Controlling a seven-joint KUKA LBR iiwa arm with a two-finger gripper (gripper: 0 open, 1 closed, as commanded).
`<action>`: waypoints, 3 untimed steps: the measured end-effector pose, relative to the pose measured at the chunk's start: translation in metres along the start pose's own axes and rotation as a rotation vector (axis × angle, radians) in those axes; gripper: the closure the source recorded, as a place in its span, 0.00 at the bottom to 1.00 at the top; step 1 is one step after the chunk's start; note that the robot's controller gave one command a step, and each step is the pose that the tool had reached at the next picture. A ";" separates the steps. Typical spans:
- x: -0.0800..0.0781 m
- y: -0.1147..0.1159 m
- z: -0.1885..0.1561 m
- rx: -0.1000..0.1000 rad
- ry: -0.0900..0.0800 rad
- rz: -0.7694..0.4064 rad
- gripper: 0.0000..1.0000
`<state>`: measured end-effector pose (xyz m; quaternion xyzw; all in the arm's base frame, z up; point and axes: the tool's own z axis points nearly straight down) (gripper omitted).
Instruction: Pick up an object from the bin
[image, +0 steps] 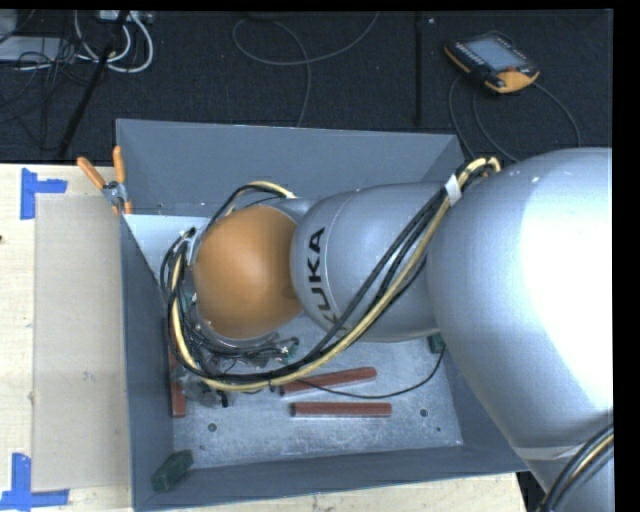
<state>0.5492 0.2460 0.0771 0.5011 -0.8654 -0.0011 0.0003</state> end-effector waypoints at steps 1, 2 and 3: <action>0.001 -0.001 0.000 0.000 0.002 0.002 0.00; 0.001 0.000 0.000 0.000 0.001 0.003 0.00; -0.025 -0.038 0.005 0.002 -0.004 -0.344 1.00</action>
Offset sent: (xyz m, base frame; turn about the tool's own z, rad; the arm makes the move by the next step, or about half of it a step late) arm 0.0000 0.0000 0.0000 0.0000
